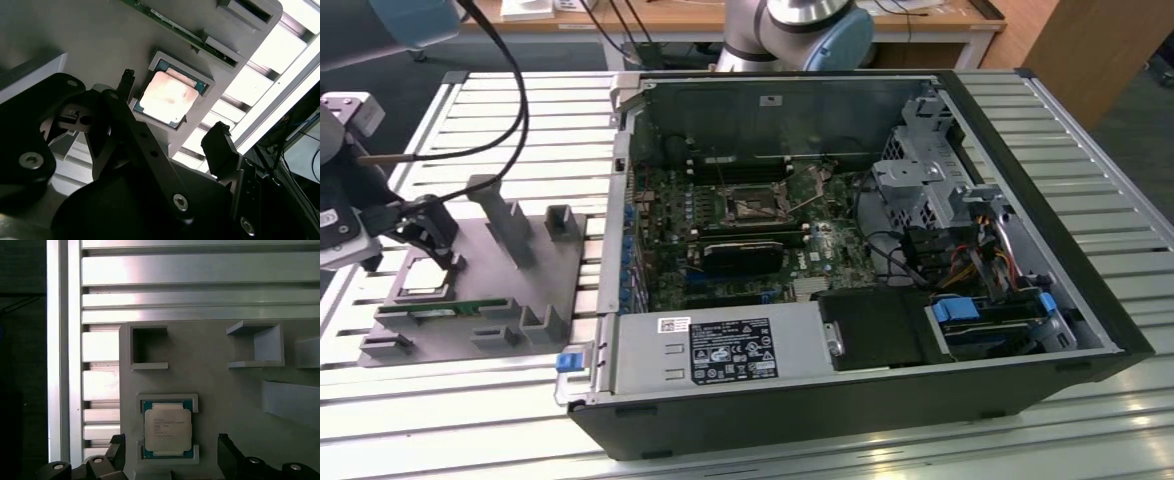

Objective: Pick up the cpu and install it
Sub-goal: 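Pick up the cpu and move it towards the insertion slot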

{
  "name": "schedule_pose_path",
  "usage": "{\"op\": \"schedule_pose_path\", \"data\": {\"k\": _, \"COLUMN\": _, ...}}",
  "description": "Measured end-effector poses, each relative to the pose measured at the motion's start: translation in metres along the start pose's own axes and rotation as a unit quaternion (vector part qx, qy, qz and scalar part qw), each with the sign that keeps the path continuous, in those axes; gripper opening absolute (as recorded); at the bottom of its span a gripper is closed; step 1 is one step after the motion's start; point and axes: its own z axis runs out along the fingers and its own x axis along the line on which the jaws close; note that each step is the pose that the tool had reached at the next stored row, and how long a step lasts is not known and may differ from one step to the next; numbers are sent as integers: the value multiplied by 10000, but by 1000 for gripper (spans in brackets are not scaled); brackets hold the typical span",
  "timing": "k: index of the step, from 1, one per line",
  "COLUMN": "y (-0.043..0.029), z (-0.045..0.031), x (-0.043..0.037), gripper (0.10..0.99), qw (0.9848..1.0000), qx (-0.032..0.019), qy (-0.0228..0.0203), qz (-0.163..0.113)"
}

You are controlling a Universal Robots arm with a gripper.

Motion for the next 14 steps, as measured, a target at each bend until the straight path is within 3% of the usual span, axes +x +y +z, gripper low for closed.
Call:
{"op": "schedule_pose_path", "data": {"k": 7, "y": -3, "z": 68, "x": 0, "gripper": 820, "qw": 10000, "qx": 0, "qy": 0, "qz": 0}}
{"op": "schedule_pose_path", "data": {"k": 14, "y": -7, "z": 184, "x": 0, "gripper": 820, "qw": 10000, "qx": -2, "qy": 0, "qz": 0}}
